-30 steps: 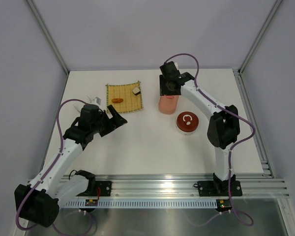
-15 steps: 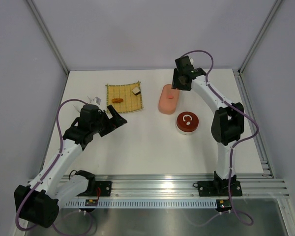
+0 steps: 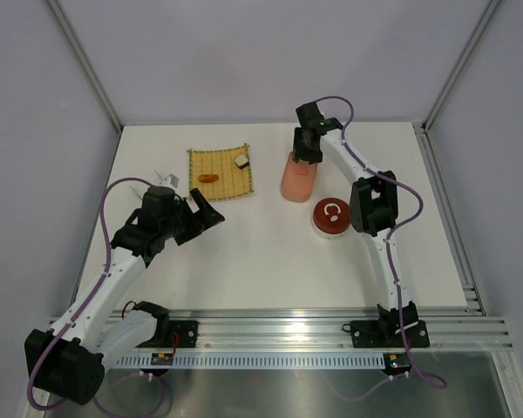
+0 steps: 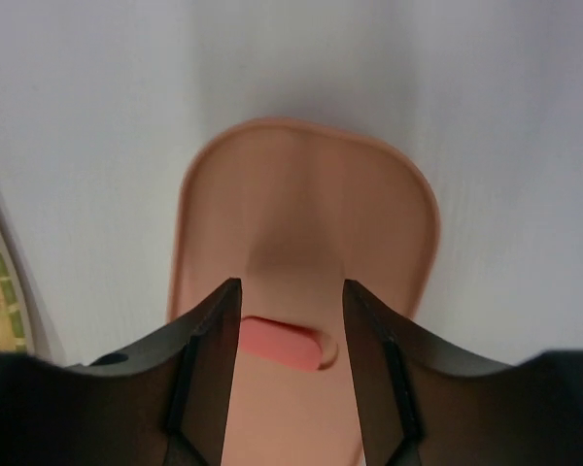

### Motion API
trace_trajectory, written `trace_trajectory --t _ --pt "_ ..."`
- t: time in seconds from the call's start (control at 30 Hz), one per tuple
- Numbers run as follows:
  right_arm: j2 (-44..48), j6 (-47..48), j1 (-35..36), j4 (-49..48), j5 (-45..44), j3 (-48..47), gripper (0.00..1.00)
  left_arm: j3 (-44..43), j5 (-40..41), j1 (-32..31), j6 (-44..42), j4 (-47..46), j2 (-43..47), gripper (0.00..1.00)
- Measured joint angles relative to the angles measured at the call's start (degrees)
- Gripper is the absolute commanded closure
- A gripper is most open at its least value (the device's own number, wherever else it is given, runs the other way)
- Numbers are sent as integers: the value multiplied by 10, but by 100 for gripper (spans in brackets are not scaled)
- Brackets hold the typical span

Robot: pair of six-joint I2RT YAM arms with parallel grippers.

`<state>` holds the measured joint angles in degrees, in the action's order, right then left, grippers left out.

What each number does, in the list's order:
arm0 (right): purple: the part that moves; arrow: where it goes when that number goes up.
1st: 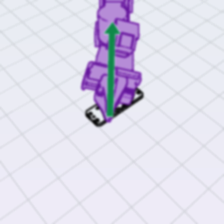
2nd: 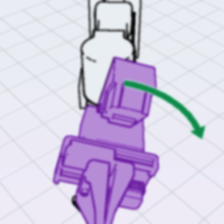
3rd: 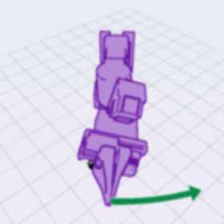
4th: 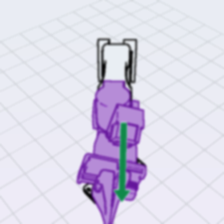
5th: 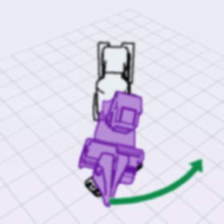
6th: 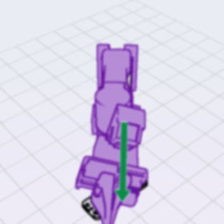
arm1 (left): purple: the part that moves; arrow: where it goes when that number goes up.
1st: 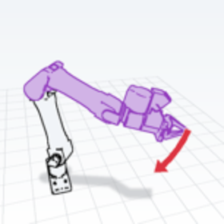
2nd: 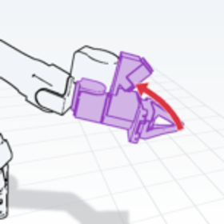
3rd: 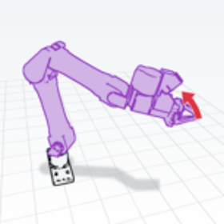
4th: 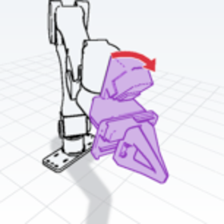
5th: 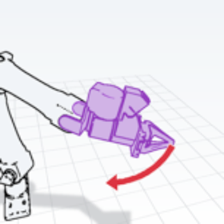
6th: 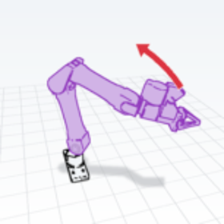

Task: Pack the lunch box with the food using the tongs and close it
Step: Close the box lid on the packing box, then reset both arms

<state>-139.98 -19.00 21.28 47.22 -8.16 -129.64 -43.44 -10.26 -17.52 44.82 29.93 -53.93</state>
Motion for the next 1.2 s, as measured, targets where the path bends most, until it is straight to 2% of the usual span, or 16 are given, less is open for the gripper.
trace_trajectory --t 0.07,0.13,0.3,0.33,0.4,0.6,0.73,0.9,1.07,1.2 --pt "-18 -3 0 20 19 -40 46 0 0 0 0 4 1 7" --pt "-20 -5 0 27 30 -36 45 0 0 0 0 4 3 7" --pt "52 -16 0 19 38 61 33 0 0 0 0 4 3 7" --pt "78 -17 0 10 37 90 31 0 0 0 0 4 3 7" --pt "137 -21 0 -2 30 138 20 0 0 0 0 4 3 7" --pt "349 -38 0 -56 -9 250 4 0 0 0 -1 5 7 7" --pt "482 -51 0 -76 -54 341 2 -1 2 0 -12 17 33 5" --pt "606 -70 0 -71 -118 477 2 -49 35 0 -60 75 59 4" --pt "679 -80 0 -32 -173 576 1 -123 84 1 -116 133 78 3" --pt "722 -81 0 -7 -218 612 1 -176 117 1 -155 163 90 1"
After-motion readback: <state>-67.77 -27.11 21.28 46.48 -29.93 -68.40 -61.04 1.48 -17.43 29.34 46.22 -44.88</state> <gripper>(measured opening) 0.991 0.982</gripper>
